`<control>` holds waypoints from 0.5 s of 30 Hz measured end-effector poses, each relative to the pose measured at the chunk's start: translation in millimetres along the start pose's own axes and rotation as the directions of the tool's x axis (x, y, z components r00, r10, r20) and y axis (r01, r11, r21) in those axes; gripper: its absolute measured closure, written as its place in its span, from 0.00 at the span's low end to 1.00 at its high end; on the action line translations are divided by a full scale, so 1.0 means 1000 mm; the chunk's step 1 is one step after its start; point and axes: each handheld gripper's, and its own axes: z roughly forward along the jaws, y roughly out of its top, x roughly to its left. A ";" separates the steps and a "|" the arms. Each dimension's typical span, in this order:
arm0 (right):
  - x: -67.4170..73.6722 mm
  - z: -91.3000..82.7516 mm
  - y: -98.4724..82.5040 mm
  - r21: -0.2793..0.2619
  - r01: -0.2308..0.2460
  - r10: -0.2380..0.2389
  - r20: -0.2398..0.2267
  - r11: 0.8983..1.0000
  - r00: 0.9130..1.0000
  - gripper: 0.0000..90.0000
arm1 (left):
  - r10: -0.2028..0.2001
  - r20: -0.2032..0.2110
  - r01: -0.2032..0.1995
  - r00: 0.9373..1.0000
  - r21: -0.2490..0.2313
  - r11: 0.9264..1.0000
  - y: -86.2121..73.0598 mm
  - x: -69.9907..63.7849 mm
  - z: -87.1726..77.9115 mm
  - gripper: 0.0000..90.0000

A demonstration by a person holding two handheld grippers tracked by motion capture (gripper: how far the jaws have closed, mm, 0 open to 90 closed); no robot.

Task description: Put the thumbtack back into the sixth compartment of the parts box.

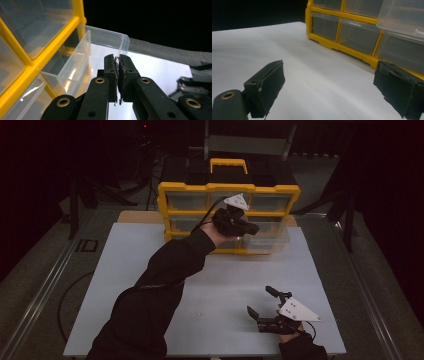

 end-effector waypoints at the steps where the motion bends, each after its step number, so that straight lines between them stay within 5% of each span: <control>1: 0.000 0.000 0.000 0.001 -0.002 0.002 -0.001 1.000 1.000 0.11 | 0.000 0.000 0.000 1.000 0.000 1.000 0.000 0.000 0.000 0.96; 15: 0.001 0.000 0.000 0.002 -0.003 0.003 -0.003 1.000 1.000 0.11 | -0.065 -0.057 0.066 0.996 0.022 0.998 0.000 0.006 0.032 0.95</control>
